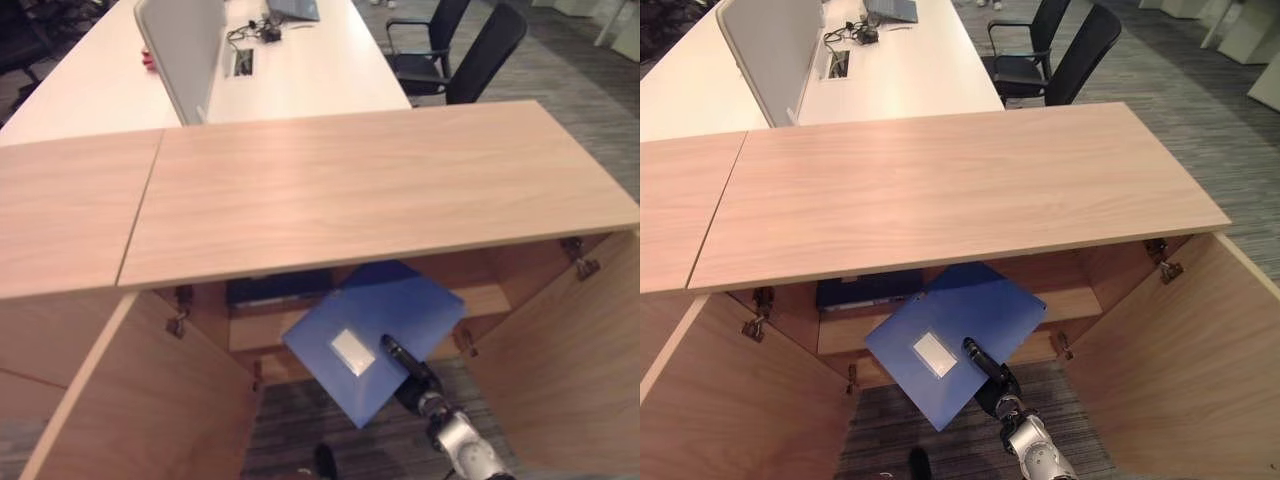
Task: Put the empty folder in the office cabinet
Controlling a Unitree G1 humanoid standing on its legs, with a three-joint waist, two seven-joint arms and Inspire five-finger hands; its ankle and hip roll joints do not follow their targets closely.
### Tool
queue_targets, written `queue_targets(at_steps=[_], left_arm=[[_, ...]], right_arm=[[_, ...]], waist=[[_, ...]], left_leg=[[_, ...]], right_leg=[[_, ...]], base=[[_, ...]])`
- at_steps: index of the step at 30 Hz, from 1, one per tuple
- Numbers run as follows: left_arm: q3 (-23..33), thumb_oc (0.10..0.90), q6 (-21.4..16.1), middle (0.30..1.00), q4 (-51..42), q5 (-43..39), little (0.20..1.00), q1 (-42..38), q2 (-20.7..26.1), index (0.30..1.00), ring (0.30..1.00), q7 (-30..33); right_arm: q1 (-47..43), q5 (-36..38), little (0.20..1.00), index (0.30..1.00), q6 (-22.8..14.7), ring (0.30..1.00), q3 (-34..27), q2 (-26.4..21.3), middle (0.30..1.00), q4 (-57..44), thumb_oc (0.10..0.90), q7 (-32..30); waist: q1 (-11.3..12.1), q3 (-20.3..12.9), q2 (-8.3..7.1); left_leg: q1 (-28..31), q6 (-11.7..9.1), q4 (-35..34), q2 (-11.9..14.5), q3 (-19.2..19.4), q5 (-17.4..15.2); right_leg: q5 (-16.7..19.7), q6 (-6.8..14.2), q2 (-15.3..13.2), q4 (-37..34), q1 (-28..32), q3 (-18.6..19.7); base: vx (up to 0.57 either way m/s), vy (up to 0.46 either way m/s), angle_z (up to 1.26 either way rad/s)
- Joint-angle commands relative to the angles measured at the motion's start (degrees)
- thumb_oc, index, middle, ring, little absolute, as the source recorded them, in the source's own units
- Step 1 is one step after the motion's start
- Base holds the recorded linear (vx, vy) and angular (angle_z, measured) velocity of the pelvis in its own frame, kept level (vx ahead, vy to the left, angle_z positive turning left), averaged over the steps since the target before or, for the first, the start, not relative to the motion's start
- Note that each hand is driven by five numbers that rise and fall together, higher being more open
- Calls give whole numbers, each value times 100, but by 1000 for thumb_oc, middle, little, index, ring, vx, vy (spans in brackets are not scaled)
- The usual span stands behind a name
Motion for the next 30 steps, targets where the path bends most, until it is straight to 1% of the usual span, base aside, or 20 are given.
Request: queue_targets(at_steps=[1,2,3,4,7,9,11,12,15,16,17,18,19,20,22,24,25,27,29,30], left_arm=[[22,800,-82,900,-316,338,900,159,260,900,900,161],[24,800,-82,900,-313,337,900,141,259,900,900,161],[-200,800,-154,900,-643,410,900,45,342,900,900,162],[-225,800,-148,900,-786,312,900,43,350,900,900,155],[-473,800,-229,900,-1286,100,900,-25,405,900,900,232],[-763,800,-200,900,-1482,87,900,-88,450,900,900,277],[-911,800,-176,900,-1623,82,900,-53,465,900,900,263],[-1034,800,-164,900,-1705,62,900,-60,500,900,900,274],[-1220,800,-135,900,-1948,-74,900,-44,540,900,900,269],[-1373,800,-139,900,-2226,-206,900,0,591,900,900,241],[-1436,800,-116,900,-2362,-286,900,28,626,900,900,232],[-1440,800,-98,900,-2389,-298,900,30,627,900,900,235],[-1539,800,-88,900,-2575,-366,900,75,688,900,900,219],[-1542,800,-76,900,-2596,-373,900,74,690,900,900,221],[-1669,800,-39,900,-2869,-423,900,103,748,900,900,209],[-1715,800,-8,900,-2966,-441,900,101,774,900,900,210],[-1774,800,29,900,-3107,-484,900,105,800,900,900,217],[-1792,800,44,900,-3154,-480,900,99,813,900,900,233],[-1822,800,78,900,-3275,-476,900,113,825,900,900,247],[-1847,800,80,900,-3388,-443,900,131,847,900,900,259]], right_arm=[[-768,347,300,300,-442,300,-396,-111,300,-1115,400,318],[-792,350,300,300,-445,300,-403,-113,300,-1105,400,317],[-1260,579,300,300,-873,300,-881,-164,300,-1055,400,4],[-1361,668,300,300,-937,300,-958,-177,300,-1106,400,9],[-1821,768,300,300,-1356,300,-1308,-411,300,-1183,400,-171],[-2195,864,300,300,-1655,300,-1575,-670,300,-1277,400,-349],[-2363,910,300,300,-1752,300,-1671,-777,300,-1306,400,-401],[-2615,971,300,300,-1818,300,-1693,-886,300,-1185,400,-442],[-2945,970,300,300,-1879,300,-1699,-1067,300,-1029,400,-561],[-3127,973,300,300,-1914,300,-1699,-1168,300,-996,400,-592],[-3215,967,300,300,-1936,300,-1691,-1232,300,-979,400,-609],[-3231,970,300,300,-1937,300,-1691,-1245,300,-969,400,-611],[-3382,984,300,300,-1985,300,-1696,-1314,300,-950,400,-653],[-3397,986,300,300,-1988,300,-1695,-1324,300,-942,400,-656],[-3597,1071,300,300,-2120,300,-1798,-1363,300,-971,400,-723],[-3650,1125,300,300,-2185,300,-1832,-1385,300,-981,400,-740],[-3731,1189,300,300,-2310,300,-1927,-1410,300,-1020,400,-785],[-3731,1216,300,300,-2369,300,-1990,-1405,300,-1064,400,-793],[-3678,1316,300,300,-2514,300,-2131,-1351,300,-1188,400,-789],[-3656,1398,300,300,-2669,300,-2261,-1307,300,-1280,400,-801]], waist=[[-72,630,212],[-63,637,225],[23,864,117],[49,922,127],[34,1115,209],[-2,1286,324],[-13,1398,402],[-20,1532,476],[-42,1693,586],[-53,1804,664],[-65,1857,710],[-64,1860,718],[-93,1945,794],[-91,1949,799],[-122,2023,901],[-123,2033,928],[-148,2053,969],[-160,2060,987],[-186,2075,1032],[-209,2107,1086]], left_leg=[[-173,-604,-322,404,-665,336],[-184,-609,-311,424,-664,332],[-219,-694,-173,314,-904,172],[-316,-709,-65,314,-972,175],[-717,-741,123,380,-1131,218],[-1106,-774,249,413,-1285,269],[-1259,-770,327,414,-1328,261],[-1409,-766,461,418,-1355,228],[-1621,-747,704,441,-1357,143],[-1765,-730,911,462,-1350,73],[-1847,-714,1048,481,-1348,24],[-1878,-713,1099,488,-1351,-5],[-1999,-691,1298,520,-1342,-63],[-2022,-690,1336,527,-1344,-84],[-2197,-661,1590,554,-1328,-187],[-2270,-651,1692,564,-1323,-235],[-2387,-622,1875,583,-1327,-312],[-2440,-607,1972,581,-1321,-357],[-2569,-571,2213,603,-1311,-461],[-2685,-544,2421,603,-1314,-545]], right_leg=[[-383,11,1701,-2644,556,204],[-356,6,1731,-2689,567,197],[203,195,1720,-3875,547,-126],[176,144,1771,-3896,570,-186],[207,93,1766,-3882,381,-267],[104,25,1733,-3727,134,-320],[39,-7,1701,-3605,10,-318],[-22,-38,1657,-3434,-135,-278],[-136,-101,1602,-3189,-312,-193],[-213,-149,1554,-3021,-392,-164],[-270,-181,1533,-2901,-444,-139],[-295,-185,1522,-2860,-469,-135],[-370,-236,1487,-2713,-538,-96],[-388,-240,1480,-2683,-556,-92],[-536,-314,1424,-2418,-699,-41],[-618,-336,1391,-2285,-780,-22],[-735,-386,1337,-2073,-890,8],[-791,-410,1319,-1969,-936,20],[-928,-454,1254,-1731,-1060,41],[-1052,-495,1222,-1493,-1193,87]], base=[[-11,-169,-72],[90,-328,6],[90,-294,82],[60,-345,107],[-82,-157,161],[-108,-151,35],[-91,-72,-6],[-102,-43,-11],[-87,-29,-4],[-92,-35,-8],[-67,-26,-6],[-56,-19,1],[-38,-10,4],[-50,-13,2],[-33,-13,-6],[-14,-3,-2],[0,0,0],[-16,-3,-7],[-24,-12,-7],[-43,-14,14]])
